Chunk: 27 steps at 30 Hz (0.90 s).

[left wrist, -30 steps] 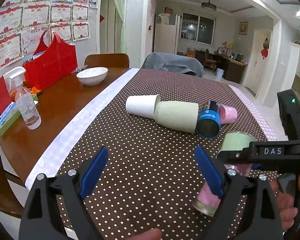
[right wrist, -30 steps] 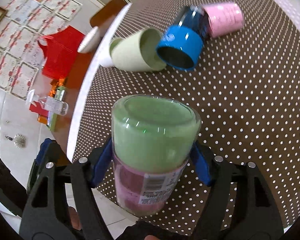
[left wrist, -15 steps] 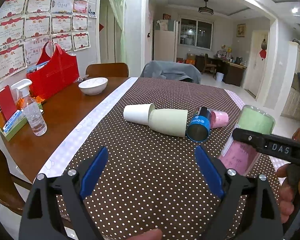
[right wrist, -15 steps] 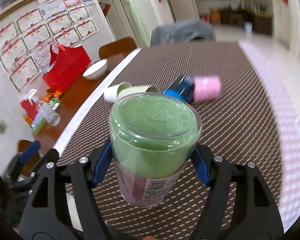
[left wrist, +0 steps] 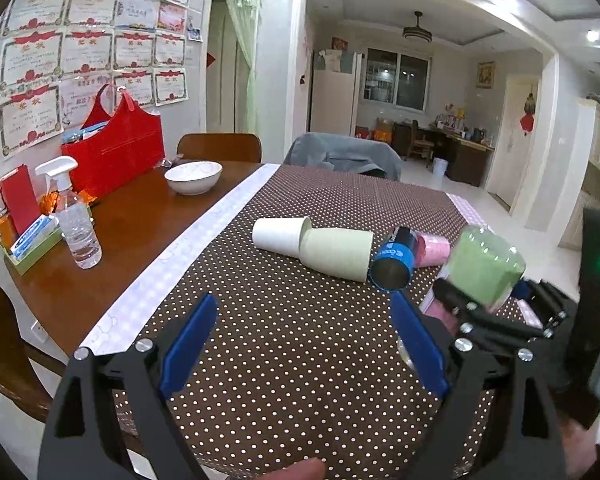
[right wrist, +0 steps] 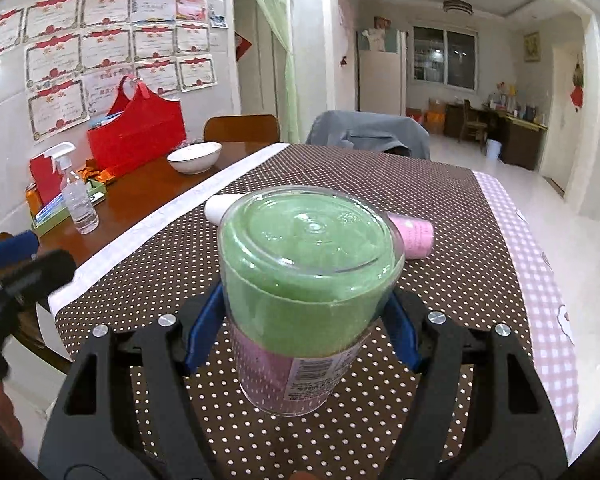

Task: Flip cup upside down
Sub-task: 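Rotate the held cup so its green base points up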

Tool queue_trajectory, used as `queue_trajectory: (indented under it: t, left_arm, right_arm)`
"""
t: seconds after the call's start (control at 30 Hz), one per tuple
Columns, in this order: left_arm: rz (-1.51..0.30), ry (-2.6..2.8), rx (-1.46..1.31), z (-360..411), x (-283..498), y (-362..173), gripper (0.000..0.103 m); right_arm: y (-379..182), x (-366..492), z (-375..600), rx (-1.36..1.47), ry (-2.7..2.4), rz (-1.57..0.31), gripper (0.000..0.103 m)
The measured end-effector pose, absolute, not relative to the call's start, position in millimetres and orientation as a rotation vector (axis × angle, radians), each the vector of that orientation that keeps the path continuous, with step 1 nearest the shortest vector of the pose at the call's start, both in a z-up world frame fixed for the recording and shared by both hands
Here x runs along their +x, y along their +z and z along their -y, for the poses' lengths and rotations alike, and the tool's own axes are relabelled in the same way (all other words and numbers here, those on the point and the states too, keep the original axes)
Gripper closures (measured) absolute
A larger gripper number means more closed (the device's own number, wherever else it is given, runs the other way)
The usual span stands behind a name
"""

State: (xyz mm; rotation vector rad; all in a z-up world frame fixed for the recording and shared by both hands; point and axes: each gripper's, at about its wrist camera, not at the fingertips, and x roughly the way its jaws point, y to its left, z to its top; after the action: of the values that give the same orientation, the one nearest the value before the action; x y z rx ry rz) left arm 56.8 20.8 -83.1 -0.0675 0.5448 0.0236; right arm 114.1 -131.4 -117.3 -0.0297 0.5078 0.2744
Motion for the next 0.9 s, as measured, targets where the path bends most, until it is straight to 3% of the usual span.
queue_trajectory:
  t: [0.5, 0.67, 0.9]
  left_arm:
    - [-0.535, 0.033, -0.081, -26, 55, -80, 0.016]
    - [-0.534, 0.032, -0.081, -25, 54, -79, 0.016]
    - [-0.524, 0.028, -0.076, -22, 50, -75, 0.016]
  right_arm:
    - [-155, 121, 102, -0.18, 0.287, -0.532, 0.031]
    - [-152, 117, 107, -0.149, 0.298, -0.533, 0.008]
    - [-143, 113, 112, -0.112, 0.302, -0.553, 0.006]
